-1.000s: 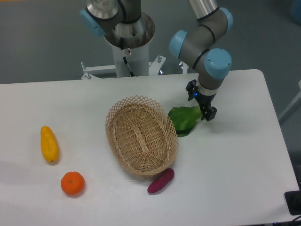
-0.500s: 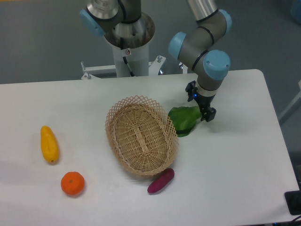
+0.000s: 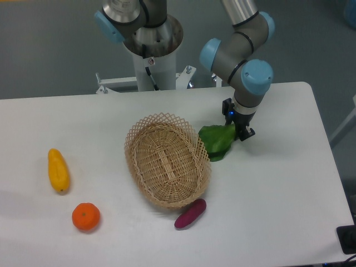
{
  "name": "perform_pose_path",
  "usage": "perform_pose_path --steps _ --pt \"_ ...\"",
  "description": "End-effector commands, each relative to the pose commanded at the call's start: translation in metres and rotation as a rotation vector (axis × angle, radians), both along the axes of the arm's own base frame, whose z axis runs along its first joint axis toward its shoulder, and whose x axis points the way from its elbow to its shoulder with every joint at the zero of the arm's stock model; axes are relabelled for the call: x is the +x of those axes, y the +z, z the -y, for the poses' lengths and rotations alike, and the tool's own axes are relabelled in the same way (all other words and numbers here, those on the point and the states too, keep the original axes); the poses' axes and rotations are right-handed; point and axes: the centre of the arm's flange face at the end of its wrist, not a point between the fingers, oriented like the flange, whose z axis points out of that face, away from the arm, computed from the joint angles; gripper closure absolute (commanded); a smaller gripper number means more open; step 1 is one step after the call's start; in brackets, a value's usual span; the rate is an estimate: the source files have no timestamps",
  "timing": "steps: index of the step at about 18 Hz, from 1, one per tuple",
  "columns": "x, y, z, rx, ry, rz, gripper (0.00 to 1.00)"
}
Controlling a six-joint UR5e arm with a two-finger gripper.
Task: Pick up the green vegetable from the table
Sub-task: 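Lower the open gripper onto the bok choy stem and close it, then lift the grasped bok choy up and away from the basket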
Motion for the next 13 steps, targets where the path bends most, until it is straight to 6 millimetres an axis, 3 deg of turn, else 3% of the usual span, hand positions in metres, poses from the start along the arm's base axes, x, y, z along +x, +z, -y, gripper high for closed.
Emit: perform_pose_path --steps 13 --pt "-0.049 0.082 -0.01 -0.06 -0.003 -0.049 0.67"
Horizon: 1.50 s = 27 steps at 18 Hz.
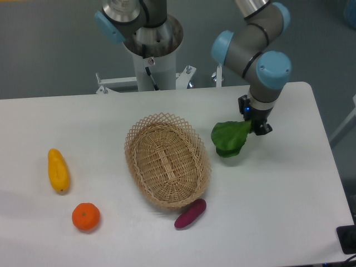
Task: Pick up the green vegetable from the table
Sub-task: 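Lift the grasped bok choy up and away from the basket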
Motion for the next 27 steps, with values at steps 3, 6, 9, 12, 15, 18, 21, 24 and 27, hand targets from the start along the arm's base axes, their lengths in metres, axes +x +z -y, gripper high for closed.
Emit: perform_pose_path --steps 3,6,9,12,15,18,21,24,27 --pt "-0.015 0.024 -0.007 0.01 0.006 -0.028 0.67" --pt "-0.032 0.045 -0.025 0.102 0.141 -0.011 0.67" --pt "-0.048 0.061 -0.048 0.148 0.201 -0.014 0.67" --pt "-0.066 0.068 -0.058 0.155 0.205 -0.026 0.68" --pt "-0.084 0.066 -0.064 0.155 0.21 -0.042 0.68" --pt "-0.096 0.063 -0.066 0.137 0.212 -0.055 0.68" --pt "-0.098 0.06 -0.071 0.112 0.203 -0.066 0.68" --pt "-0.1 0.057 -0.072 0.105 0.202 -0.061 0.68" --pt "-0.098 0.056 -0.073 0.102 0.197 -0.059 0.68"
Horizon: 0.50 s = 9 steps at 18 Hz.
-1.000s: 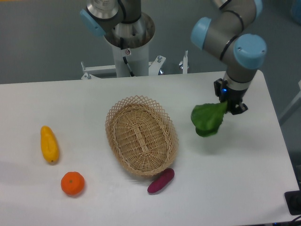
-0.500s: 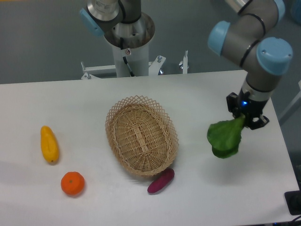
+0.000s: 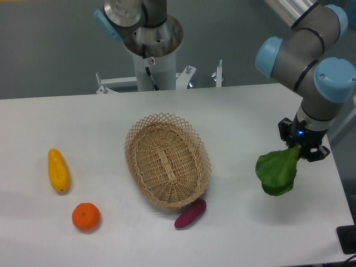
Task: Pick up the green vegetable from the table
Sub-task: 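Lift the grasped bok choy up and away from the basket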
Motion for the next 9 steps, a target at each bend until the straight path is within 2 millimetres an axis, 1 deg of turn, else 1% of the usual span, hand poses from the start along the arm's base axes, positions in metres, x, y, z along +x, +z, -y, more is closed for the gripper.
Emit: perform_pose_path --steps 9 --pt "-0.001 -0.0003 0.0004 0.003 -0.002 0.001 0.68"
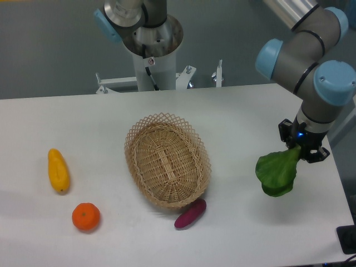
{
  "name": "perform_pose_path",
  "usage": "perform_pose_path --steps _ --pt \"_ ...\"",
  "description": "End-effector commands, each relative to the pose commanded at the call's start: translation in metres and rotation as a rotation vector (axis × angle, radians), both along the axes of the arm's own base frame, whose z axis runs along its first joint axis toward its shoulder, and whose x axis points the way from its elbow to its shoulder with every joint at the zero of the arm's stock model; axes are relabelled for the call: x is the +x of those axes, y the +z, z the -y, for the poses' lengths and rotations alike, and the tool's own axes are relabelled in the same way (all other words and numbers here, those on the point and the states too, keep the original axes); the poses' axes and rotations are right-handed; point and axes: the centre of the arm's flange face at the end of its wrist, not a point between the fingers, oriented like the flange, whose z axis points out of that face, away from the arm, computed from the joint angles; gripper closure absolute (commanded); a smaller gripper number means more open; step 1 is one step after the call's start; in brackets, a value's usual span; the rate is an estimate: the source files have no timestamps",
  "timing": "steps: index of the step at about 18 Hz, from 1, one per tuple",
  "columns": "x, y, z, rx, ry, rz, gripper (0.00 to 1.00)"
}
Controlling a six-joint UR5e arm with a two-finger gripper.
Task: Pick up the green vegetable from the table
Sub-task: 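Lift the grasped bok choy up and away from the basket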
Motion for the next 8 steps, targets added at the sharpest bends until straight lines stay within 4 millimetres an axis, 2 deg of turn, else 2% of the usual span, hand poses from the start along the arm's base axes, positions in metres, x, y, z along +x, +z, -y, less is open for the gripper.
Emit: perform_pose_path --steps 8 --pt "0.0009 -0.0004 0.0001 0.003 0.006 0.003 0.68"
